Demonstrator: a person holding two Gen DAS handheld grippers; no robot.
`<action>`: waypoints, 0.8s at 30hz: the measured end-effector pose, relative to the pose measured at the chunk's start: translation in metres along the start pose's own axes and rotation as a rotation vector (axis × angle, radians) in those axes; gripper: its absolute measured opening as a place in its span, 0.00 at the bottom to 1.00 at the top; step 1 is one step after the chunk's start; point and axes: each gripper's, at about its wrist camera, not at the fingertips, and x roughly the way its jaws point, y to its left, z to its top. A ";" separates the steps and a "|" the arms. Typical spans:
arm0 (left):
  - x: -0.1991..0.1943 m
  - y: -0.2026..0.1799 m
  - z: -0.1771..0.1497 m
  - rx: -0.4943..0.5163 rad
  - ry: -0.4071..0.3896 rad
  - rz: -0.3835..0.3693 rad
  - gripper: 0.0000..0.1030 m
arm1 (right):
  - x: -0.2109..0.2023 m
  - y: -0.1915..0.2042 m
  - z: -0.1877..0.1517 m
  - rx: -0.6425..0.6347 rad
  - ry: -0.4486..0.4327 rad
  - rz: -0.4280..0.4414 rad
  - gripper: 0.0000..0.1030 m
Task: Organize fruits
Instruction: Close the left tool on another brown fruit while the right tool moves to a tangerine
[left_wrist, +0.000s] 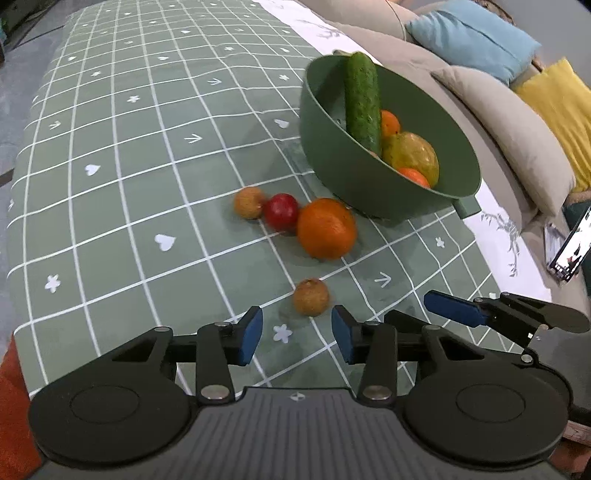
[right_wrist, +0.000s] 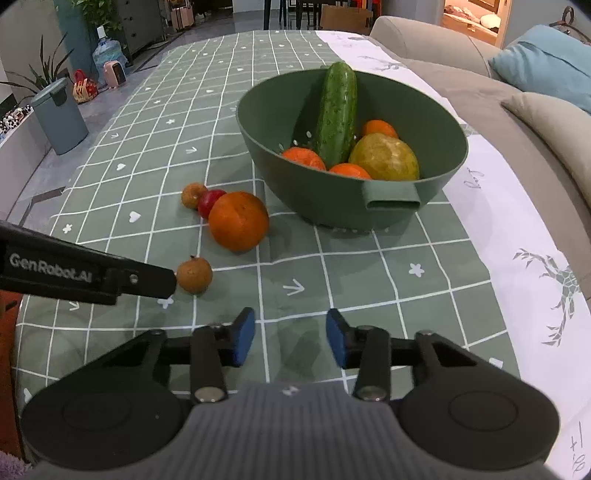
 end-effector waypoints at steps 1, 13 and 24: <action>0.003 -0.002 0.001 0.006 0.003 0.003 0.49 | 0.001 0.000 0.000 0.002 0.001 -0.001 0.36; 0.023 -0.009 0.009 0.015 0.032 0.011 0.32 | 0.008 -0.007 0.001 0.008 -0.023 0.003 0.36; 0.008 0.016 0.017 -0.063 0.006 0.018 0.26 | 0.011 0.005 0.016 -0.015 -0.059 0.041 0.37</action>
